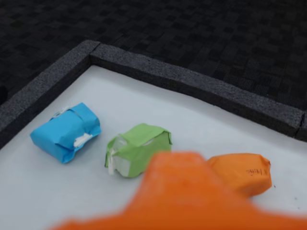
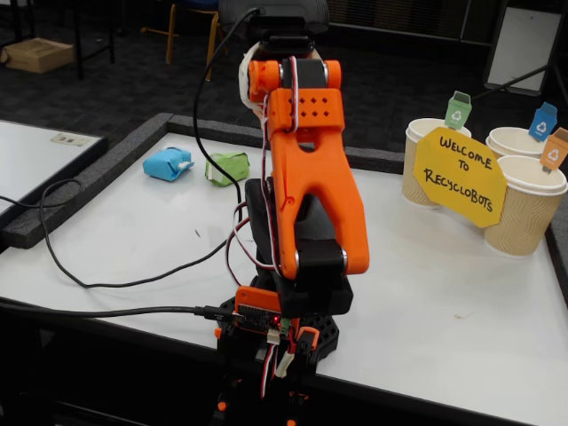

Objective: Sort rubbish by color.

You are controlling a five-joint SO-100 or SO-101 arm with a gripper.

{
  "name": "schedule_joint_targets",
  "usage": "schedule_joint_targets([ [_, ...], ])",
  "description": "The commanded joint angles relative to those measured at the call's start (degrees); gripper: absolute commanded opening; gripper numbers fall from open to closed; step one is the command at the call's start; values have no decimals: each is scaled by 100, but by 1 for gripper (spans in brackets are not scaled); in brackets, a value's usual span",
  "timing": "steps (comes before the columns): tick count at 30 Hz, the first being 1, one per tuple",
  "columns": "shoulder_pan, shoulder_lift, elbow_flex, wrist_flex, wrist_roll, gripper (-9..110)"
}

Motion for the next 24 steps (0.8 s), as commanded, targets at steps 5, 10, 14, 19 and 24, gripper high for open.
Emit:
schedule_joint_targets([
  [5,510,0,439,-826,62,0],
  [10,721,0,668,-1178,44,0],
  [14,800,0,861,-1512,53,0],
  [19,800,0,1028,-1652,97,0],
  [24,905,0,1195,-1819,97,0],
])
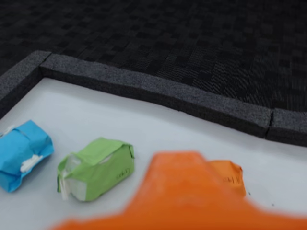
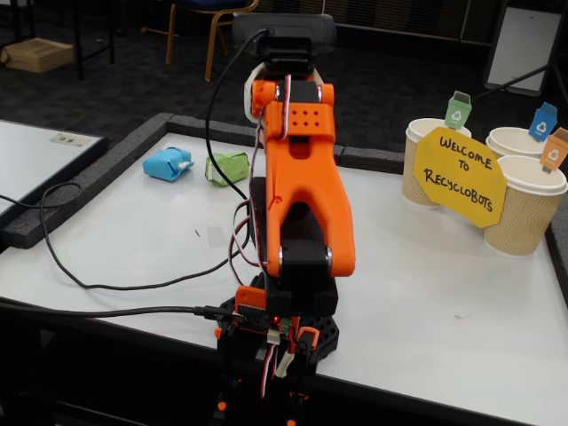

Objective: Sort rubbish by color.

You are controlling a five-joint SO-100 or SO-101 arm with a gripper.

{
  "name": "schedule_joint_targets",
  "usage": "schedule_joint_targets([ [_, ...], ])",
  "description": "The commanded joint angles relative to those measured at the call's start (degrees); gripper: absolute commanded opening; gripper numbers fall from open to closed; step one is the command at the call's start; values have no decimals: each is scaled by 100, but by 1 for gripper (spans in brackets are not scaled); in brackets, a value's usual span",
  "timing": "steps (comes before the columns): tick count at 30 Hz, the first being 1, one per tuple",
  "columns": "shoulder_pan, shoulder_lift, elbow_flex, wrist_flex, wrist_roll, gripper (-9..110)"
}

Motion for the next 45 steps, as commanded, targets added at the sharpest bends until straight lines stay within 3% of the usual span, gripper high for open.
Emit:
schedule_joint_targets([
  [1,211,9,-97,-272,97,0],
  [17,835,9,-246,-316,44,0],
  [39,290,0,-396,554,44,0],
  [45,185,-1600,-1187,255,35,0],
])
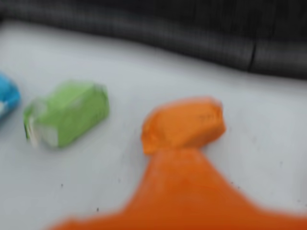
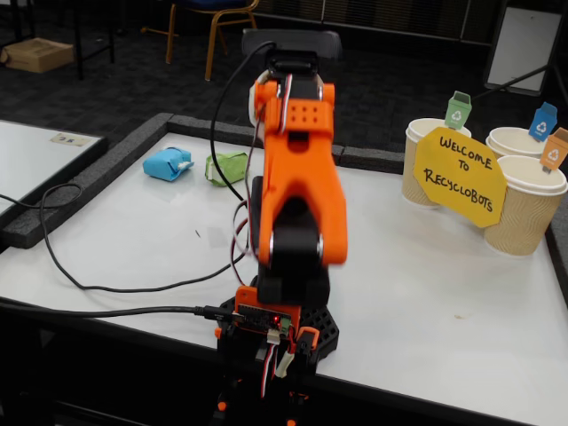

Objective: Sort rubbish by color.

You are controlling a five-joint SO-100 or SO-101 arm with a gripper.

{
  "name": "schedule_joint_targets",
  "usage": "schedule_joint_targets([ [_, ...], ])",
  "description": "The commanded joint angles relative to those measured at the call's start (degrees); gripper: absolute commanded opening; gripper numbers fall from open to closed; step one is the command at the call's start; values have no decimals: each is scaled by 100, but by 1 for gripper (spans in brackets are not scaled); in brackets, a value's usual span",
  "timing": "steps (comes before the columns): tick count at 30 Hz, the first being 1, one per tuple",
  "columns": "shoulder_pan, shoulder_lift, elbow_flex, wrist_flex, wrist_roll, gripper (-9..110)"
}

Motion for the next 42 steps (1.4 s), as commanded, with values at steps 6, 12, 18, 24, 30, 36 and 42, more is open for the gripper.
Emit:
schedule_joint_targets([
  [6,-149,-1978,-1775,-466,35,0],
  [12,-105,-2382,-2118,-439,35,0],
  [18,-70,-3041,-2839,-79,35,0],
  [24,105,-3920,-3489,35,35,0],
  [30,-176,-4755,-3656,211,35,1],
  [36,-299,-5194,-3665,229,35,3],
  [42,-114,-5537,-3990,0,35,7],
])
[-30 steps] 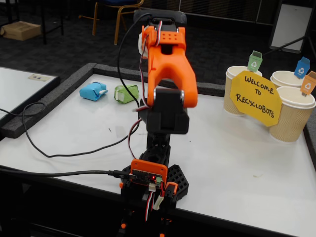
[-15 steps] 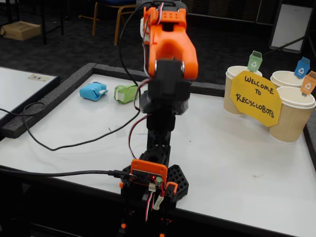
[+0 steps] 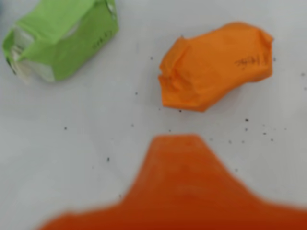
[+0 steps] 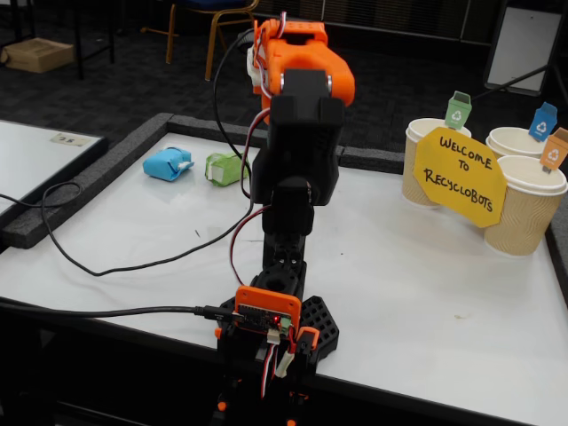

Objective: Sort rubbish by color.

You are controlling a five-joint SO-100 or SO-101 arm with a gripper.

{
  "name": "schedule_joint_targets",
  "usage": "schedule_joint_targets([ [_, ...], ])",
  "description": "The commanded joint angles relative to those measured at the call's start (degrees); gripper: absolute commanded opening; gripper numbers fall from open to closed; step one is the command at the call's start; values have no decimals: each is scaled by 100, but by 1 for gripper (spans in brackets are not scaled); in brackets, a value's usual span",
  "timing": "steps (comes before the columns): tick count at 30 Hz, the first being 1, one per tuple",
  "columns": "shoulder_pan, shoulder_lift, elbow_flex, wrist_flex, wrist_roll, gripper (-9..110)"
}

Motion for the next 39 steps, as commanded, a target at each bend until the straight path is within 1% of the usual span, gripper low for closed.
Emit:
schedule_joint_targets([
  [1,132,-158,-1107,-229,35,7],
  [7,396,-1072,-1635,-492,35,7],
  [16,738,-2285,-2136,-466,26,7],
  [23,765,-2602,-2338,-290,26,17],
  [29,835,-2742,-2487,-325,9,20],
  [33,765,-2900,-2549,-334,-835,20],
  [38,835,-3155,-2856,-255,-870,20],
  [39,844,-3208,-2927,-229,-1055,20],
])
